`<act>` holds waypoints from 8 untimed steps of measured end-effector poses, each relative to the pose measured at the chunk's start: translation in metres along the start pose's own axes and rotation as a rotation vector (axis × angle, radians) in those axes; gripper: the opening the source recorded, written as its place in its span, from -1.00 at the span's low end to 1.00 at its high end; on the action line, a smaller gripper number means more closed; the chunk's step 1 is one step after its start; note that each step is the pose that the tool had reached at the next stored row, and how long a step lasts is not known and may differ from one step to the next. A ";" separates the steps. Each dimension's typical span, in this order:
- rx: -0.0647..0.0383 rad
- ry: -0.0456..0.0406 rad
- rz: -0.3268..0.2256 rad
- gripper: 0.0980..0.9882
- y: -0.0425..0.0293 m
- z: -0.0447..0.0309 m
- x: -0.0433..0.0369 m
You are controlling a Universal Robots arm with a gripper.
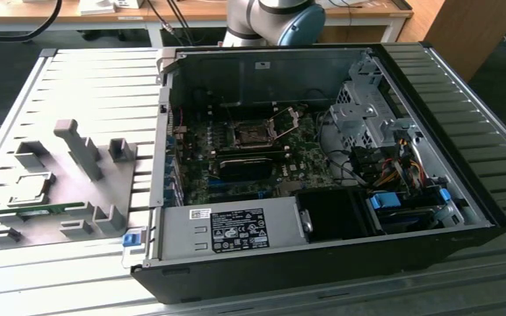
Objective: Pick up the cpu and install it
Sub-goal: 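Pick up the cpu and move it towards the insertion slot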
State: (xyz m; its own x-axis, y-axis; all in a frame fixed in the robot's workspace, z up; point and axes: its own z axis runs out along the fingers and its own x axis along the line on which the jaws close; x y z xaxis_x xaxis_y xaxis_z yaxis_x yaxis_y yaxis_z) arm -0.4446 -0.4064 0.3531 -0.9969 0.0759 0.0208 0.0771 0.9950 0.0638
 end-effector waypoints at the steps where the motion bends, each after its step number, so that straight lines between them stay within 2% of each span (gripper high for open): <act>1: 0.000 0.0000 0.000 -0.98 0.0000 0.0007 0.0000; 8: -0.003 0.0003 0.000 -0.98 -0.0003 0.0052 -0.0001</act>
State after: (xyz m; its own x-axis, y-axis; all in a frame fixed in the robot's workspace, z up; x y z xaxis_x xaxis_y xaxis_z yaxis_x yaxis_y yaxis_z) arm -0.4446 -0.4064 0.3479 -0.9969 0.0758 0.0211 0.0771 0.9948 0.0665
